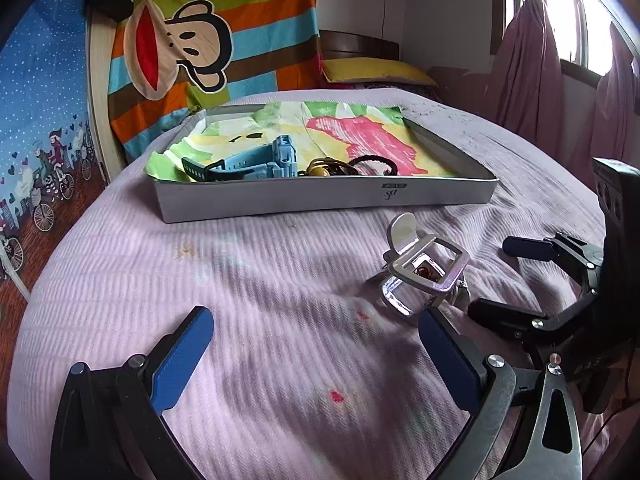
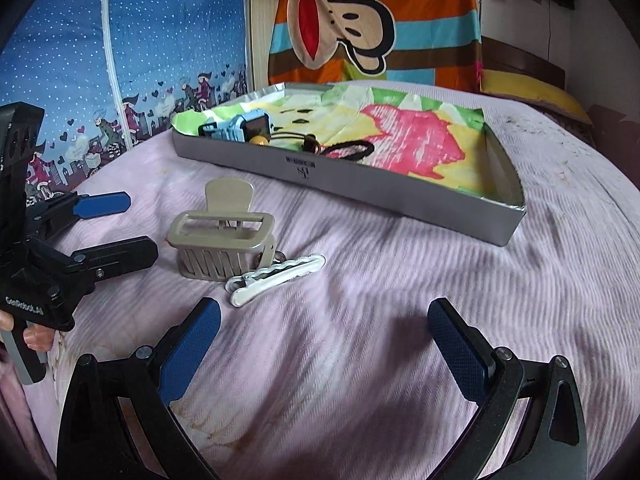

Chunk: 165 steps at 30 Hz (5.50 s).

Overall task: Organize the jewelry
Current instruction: 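Withdraw both open tools from the tray toward the clips on the bed, then grasp the beige claw clip with the left tool while the right tool grasps the white hair clip, then carry the claw clip with the left tool while the right tool carries the white clip, then open the left tool dropping the claw clip into the tray while the right tool releases the white clip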

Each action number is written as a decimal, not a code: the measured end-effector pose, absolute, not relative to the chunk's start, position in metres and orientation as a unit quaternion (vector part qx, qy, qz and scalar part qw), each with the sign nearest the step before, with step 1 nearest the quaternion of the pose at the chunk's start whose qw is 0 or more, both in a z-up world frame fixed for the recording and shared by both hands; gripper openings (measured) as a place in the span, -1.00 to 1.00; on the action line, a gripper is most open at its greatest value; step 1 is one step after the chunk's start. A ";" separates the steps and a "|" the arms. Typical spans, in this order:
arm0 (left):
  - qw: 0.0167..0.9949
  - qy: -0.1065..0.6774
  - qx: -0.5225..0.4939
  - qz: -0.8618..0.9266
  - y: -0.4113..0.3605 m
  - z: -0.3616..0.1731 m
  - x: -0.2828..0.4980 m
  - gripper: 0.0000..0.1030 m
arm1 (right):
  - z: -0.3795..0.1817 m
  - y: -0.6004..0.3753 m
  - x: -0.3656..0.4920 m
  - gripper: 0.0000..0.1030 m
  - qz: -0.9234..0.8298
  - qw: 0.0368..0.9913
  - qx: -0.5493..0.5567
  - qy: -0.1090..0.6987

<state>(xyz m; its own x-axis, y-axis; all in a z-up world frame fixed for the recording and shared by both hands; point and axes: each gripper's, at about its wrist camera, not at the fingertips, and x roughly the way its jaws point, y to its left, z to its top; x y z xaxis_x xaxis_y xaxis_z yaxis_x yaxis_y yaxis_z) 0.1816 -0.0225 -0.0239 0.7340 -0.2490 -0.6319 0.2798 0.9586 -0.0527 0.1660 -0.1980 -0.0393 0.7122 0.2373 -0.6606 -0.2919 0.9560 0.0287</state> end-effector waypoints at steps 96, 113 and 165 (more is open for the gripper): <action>0.932 0.276 -0.028 -0.232 -0.052 -0.005 0.171 -0.92 | -0.023 -0.226 0.164 -0.97 0.172 0.943 -0.022 0.284; 0.959 0.199 -0.041 -0.198 -0.048 0.042 0.174 -0.92 | 0.007 -0.235 0.142 -0.97 0.153 0.964 -0.009 0.215; 0.934 0.327 -0.091 -0.107 -0.068 0.017 0.337 -0.90 | -0.036 -0.243 0.317 -0.97 0.099 0.929 0.076 0.348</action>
